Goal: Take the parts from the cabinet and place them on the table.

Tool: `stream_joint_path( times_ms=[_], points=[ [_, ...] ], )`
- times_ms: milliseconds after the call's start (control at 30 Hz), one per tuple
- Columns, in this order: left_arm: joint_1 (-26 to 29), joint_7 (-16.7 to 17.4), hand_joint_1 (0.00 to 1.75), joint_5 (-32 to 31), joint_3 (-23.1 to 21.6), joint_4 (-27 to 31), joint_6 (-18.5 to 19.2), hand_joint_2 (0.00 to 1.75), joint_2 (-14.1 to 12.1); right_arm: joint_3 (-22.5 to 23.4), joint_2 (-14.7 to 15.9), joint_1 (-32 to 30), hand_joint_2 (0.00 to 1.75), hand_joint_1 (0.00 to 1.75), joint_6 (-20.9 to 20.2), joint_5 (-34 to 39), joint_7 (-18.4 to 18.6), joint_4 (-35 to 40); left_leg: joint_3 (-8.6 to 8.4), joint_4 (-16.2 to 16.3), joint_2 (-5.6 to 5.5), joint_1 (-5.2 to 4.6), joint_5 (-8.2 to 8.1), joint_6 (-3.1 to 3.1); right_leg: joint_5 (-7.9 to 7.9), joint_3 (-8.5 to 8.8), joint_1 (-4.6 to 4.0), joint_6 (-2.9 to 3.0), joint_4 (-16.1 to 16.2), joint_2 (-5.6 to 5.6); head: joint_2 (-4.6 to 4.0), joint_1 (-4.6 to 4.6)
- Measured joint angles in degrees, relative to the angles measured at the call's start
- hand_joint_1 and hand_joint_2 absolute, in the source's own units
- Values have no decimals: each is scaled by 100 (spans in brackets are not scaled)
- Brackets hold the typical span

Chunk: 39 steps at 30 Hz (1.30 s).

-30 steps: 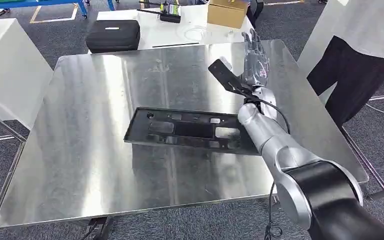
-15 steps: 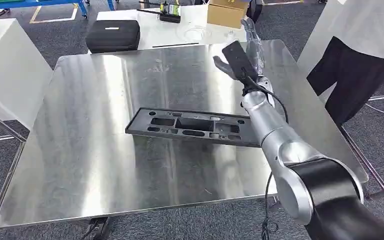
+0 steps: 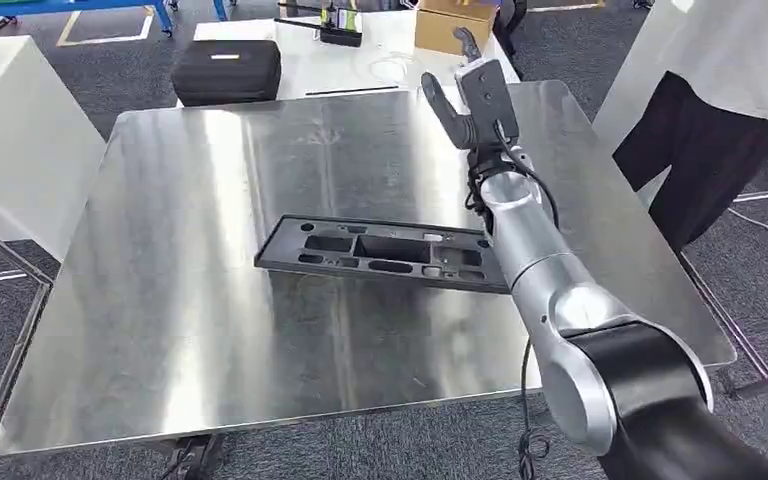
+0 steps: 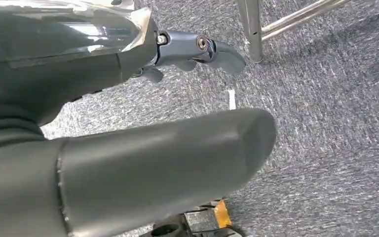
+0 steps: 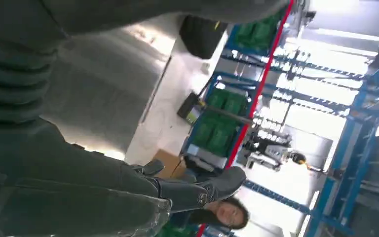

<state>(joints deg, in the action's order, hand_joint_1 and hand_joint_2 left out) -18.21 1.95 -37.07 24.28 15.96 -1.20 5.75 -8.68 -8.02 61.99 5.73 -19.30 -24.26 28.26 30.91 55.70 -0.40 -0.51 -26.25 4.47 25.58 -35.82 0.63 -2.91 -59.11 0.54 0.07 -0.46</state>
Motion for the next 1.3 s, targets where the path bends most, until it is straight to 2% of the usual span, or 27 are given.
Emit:
stream_joint_path(
  times_ms=[67, 133, 167, 200, 267, 300, 333, 433, 467, 533, 600, 633, 667, 700, 767, 800, 833, 900, 933, 967, 1000, 1033, 1067, 1133, 1167, 1233, 1300],
  points=[
    [-1, 0, 0, 2, 2, 0, -11, 0, -4, -57, -15, -34, 0, 0, -48, 11, 0, 2, 5, -1, 17, 14, 0, 1, 363, -415, 22, 17, -937, -2, -2, 2],
    [2, 0, 0, 2, 4, -4, -11, 0, 0, -74, -15, -112, 0, 0, -55, 31, 0, 2, 10, 6, 16, 30, -1, -2, 516, -750, 51, -38, -1630, -2, 0, 2],
    [5, 0, 0, 2, 4, -13, -11, 0, 4, -83, -15, -134, 0, 0, -57, 31, 0, 2, 9, 15, 14, 45, -6, -9, 435, -738, 68, -98, -1573, -5, 0, 0],
    [4, 0, 0, 2, 4, -18, -11, 0, 7, -90, -20, -136, 0, 0, -57, 33, 0, 2, 10, 37, 12, 67, -19, -29, 259, -595, 84, -174, -1273, -11, 0, 0],
    [4, 0, 0, 2, 4, -22, -11, 0, 9, -94, -22, -132, 0, 0, -57, 35, 0, 37, 18, 128, 8, 107, -85, -122, -201, -66, 132, -324, -178, -47, -2, 0],
    [3, 0, 0, 2, 4, -24, -11, 0, 0, -98, -17, -131, 0, 0, -57, 37, 0, 44, 68, 172, 8, 101, -118, -171, -125, 43, 141, -314, 51, -68, -2, 7],
    [-10, 0, 0, 4, 4, -26, -13, 0, -2, -116, -48, -117, 0, 0, -72, 48, -2, 48, 132, 217, 16, 68, -124, -198, -186, 70, 86, -226, 18, -18, 0, -4],
    [-5, -2, 0, 13, 4, -33, -33, 0, -4, -157, -55, -139, 0, 0, -79, 98, -11, 55, 180, 246, 1, 74, -95, -261, -153, 8, 95, -111, 34, -17, 0, -9],
    [-5, -4, 0, 24, 4, -35, -52, 0, -13, -192, -66, -135, 0, 0, -81, 100, -13, 59, 214, 282, 9, 101, -156, -290, -185, -6, 164, -32, 68, -18, -2, -9],
    [-5, -4, 0, 63, 4, -37, -81, 0, -4, -240, -116, -136, 0, 0, -81, 103, -20, 83, 400, 745, 18, 113, -572, -350, -220, -46, 151, 77, 68, -24, -2, -15],
    [6, -11, 0, 76, 7, -42, -136, 0, -4, -302, -171, -149, 0, 0, -81, 111, -6, 94, 785, 1697, 19, 123, -1053, -399, -257, -105, 135, 133, 67, -29, 0, -15],
    [18, -15, 0, 81, 9, -42, -157, 0, -2, -337, -186, -165, 0, 0, -81, 129, 26, 96, 900, 1986, 19, 125, -1131, -409, -276, -132, 129, 151, 66, -35, 0, -18],
    [33, -20, 0, 89, 9, -42, -181, 0, -2, -371, -194, -192, 0, 0, -79, 151, 59, 113, 890, 2020, 20, 129, -1074, -410, -297, -151, 125, 153, 66, -40, -2, -18],
    [45, -28, 0, 105, 11, -42, -203, 0, -2, -400, -197, -217, 0, 0, -79, 170, 81, 135, 746, 1791, 22, 136, -886, -404, -320, -172, 125, 151, 64, -43, -2, -15],
    [46, -37, 0, 125, 11, -42, -245, 0, -2, -463, -203, -220, 0, 0, -72, 208, 116, 166, 206, 879, 25, 165, -449, -395, -361, -195, 136, 96, 61, -45, 0, -18],
    [46, -44, 0, 131, 11, -42, -254, 0, 0, -492, -212, -213, 0, 0, -61, 236, 118, 184, -66, 421, 26, 184, -373, -397, -385, -202, 116, 61, 57, -45, -2, -15],
    [46, -50, 0, 131, 11, -42, -256, 0, 7, -522, -214, -202, 0, 0, -48, 258, 120, 195, -133, 287, -2, 140, -405, -393, -421, -234, 80, 9, 51, -45, -2, -18],
    [56, -50, 0, 131, 11, -42, -260, 0, 9, -579, -221, -205, 0, 0, -13, 293, 114, 195, -61, 323, -15, 98, -359, -334, -506, -236, 88, -83, 81, -55, 0, -11],
    [57, -50, 0, 131, 11, -42, -269, 0, 11, -603, -219, -210, 0, 0, 31, 299, 107, 195, -38, 338, -18, 72, -328, -287, -552, -233, 107, -143, 113, -57, 0, -9],
    [58, -55, 0, 131, 11, -42, -278, 0, 26, -627, -199, -218, 0, 0, 81, 302, 96, 195, 6, 294, -9, 85, -247, -213, -583, -267, 58, -204, 130, -62, 0, -2],
    [55, -59, 0, 122, 11, -39, -300, 0, 35, -645, -177, -217, 0, 0, 112, 306, 90, 195, 57, 288, 14, 93, -182, -173, -424, -349, 109, -165, 31, -64, -2, -15],
    [55, -61, 0, 116, 13, -37, -315, 0, 33, -667, -168, -230, 0, 0, 147, 321, 94, 197, 135, 292, 22, 95, -119, -90, -132, -482, 88, -91, -258, -66, -2, 4],
    [56, -66, 0, 90, 11, -35, -321, 0, 37, -702, -140, -268, 0, 0, 190, 354, 94, 216, 220, 293, 24, 83, -57, -74, 182, -623, 85, -39, -741, -64, 0, 0],
    [60, -63, 0, 65, 7, -37, -319, 0, 48, -750, -76, -382, 0, 0, 230, 400, 94, 247, 374, 299, 18, 55, 58, -41, 546, -830, 58, -33, -1600, -62, -2, 4],
    [68, -63, 0, 63, 7, -37, -321, 0, 59, -776, -52, -448, 0, 0, 243, 409, 94, 267, 444, 301, 15, 34, 112, -30, 546, -812, 41, -69, -1779, -60, 0, 6],
    [71, -63, 0, 63, 7, -37, -321, 0, 63, -802, -15, -512, 0, 0, 249, 420, 94, 297, 576, 302, 11, -24, 217, -17, 318, -410, -17, -95, -1357, -58, -2, 6],
    [69, -63, 0, 28, 4, -35, -321, 0, 72, -820, -2, -515, 0, 0, 271, 444, 94, 367, 652, 303, 16, -66, 301, -13, 174, 292, -111, 22, -334, -47, -2, 4]
  ],
)
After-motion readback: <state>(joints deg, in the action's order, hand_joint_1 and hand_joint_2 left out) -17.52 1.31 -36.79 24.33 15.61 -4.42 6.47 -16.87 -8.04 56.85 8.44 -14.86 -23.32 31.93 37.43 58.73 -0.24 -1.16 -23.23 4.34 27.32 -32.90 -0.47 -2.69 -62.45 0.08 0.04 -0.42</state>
